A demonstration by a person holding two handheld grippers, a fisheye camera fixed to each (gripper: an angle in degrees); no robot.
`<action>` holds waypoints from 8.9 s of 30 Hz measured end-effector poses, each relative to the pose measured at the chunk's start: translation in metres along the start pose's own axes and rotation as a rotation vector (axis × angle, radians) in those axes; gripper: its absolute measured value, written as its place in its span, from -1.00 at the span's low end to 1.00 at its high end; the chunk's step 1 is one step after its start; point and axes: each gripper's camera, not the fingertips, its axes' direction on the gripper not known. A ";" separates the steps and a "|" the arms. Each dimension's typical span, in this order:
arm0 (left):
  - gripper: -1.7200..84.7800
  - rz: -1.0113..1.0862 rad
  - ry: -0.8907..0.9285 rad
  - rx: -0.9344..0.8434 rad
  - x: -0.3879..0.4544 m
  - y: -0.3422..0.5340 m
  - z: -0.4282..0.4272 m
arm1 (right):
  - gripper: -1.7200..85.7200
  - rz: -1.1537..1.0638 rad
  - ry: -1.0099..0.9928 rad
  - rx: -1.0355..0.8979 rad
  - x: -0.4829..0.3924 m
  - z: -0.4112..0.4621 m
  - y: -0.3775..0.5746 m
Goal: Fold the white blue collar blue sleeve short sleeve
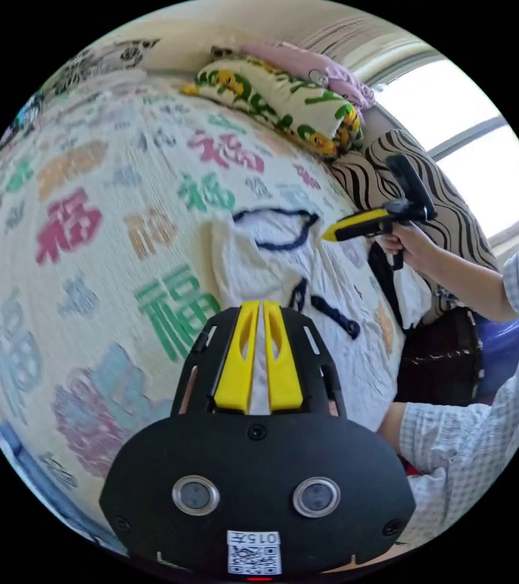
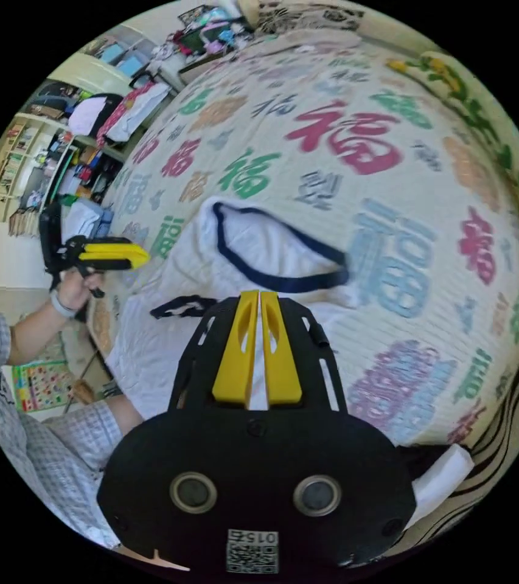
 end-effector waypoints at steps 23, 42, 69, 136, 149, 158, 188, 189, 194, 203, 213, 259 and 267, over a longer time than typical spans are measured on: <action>-0.96 0.096 -0.075 -0.318 -0.006 -0.158 0.068 | -0.95 0.228 -0.118 0.007 0.166 0.044 0.063; -0.96 0.220 0.125 -0.330 0.085 0.169 0.017 | -0.94 -0.019 -0.437 -0.060 0.064 0.143 0.312; -0.95 0.025 0.139 -0.426 0.026 0.245 0.025 | -0.91 -0.003 -0.301 -0.228 0.032 0.288 0.299; -0.84 -0.567 -0.025 -0.159 -0.149 0.455 0.040 | -0.85 -0.399 0.032 -0.480 -0.184 0.342 -0.113; -0.94 -0.668 0.055 -0.134 -0.161 0.482 0.083 | -0.93 -0.377 0.134 -0.405 -0.185 0.334 -0.101; -0.96 -0.606 0.072 0.019 -0.115 0.487 0.070 | -0.96 -0.287 -0.207 -0.260 -0.124 0.268 -0.075; -0.94 0.258 0.170 -0.364 0.179 0.356 0.400 | -0.90 0.171 -0.375 0.054 0.211 0.234 0.245; -0.93 0.248 0.176 -0.397 0.179 0.354 0.409 | -0.89 0.176 -0.376 0.046 0.214 0.235 0.249; -0.89 0.239 0.259 -0.492 0.190 0.348 0.432 | -0.86 0.299 -0.210 0.121 0.239 0.222 0.289; -0.88 0.129 0.177 -0.151 0.144 0.279 0.355 | -0.78 0.423 -0.275 0.232 0.242 0.236 0.346; -0.75 -0.275 0.130 -0.103 -0.026 0.206 0.359 | -0.72 0.408 -0.401 0.184 0.270 0.266 0.366; -0.95 0.364 0.601 0.064 0.235 0.077 0.187 | -0.92 0.664 -0.067 0.778 0.137 0.083 0.698; -0.93 0.239 0.804 0.154 0.326 0.005 0.223 | -0.90 0.595 0.113 0.812 0.191 0.012 0.710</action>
